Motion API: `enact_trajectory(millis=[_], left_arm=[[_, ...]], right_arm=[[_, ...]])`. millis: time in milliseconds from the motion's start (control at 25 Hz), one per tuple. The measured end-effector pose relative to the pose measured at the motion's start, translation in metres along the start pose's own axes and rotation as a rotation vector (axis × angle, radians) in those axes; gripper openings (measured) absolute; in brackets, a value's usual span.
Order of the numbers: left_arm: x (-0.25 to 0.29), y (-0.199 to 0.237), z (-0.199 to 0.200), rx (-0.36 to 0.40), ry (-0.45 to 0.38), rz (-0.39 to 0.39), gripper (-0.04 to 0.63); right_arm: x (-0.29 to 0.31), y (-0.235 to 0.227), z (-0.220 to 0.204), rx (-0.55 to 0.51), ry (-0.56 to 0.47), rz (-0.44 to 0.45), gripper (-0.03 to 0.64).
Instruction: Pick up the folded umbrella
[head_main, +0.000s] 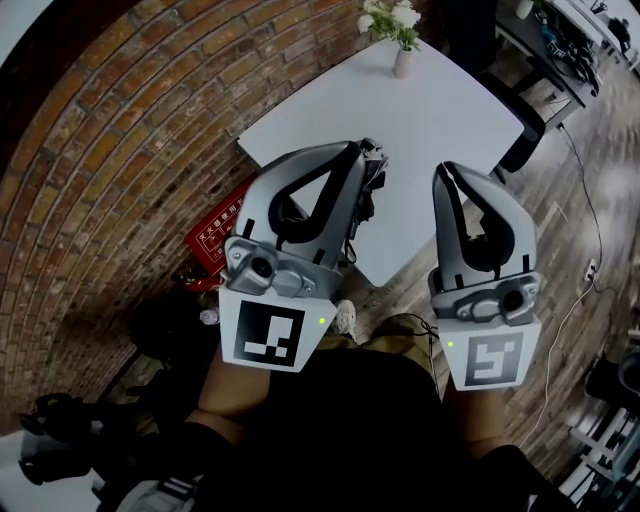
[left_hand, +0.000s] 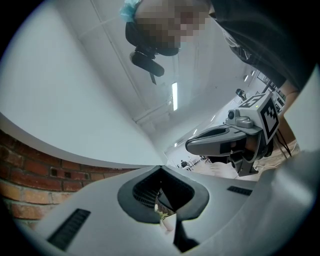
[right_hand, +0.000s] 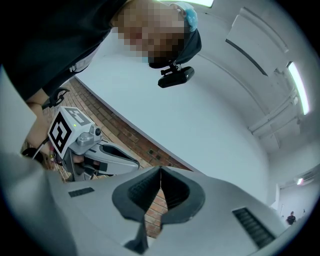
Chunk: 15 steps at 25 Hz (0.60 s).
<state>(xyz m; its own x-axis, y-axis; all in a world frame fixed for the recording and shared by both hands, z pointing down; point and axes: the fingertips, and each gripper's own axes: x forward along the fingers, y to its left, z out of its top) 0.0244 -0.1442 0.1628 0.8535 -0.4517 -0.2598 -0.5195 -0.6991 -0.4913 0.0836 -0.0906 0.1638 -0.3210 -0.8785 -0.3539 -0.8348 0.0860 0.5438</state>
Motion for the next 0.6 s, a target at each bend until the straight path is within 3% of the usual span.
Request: enact_trajectory(millis=[280,600], left_arm=[[0.010,-0.002,-0.009,0.010,0.035,0.023,0.012],[0.036,0.001,-0.022,0.036,0.092,0.098,0.012]], right_arm=[[0.008,0.000,-0.012,-0.033,0.002,0.079,0.028],[0.043,-0.028,-0.017,0.106,-0.077,0.110,0.029]])
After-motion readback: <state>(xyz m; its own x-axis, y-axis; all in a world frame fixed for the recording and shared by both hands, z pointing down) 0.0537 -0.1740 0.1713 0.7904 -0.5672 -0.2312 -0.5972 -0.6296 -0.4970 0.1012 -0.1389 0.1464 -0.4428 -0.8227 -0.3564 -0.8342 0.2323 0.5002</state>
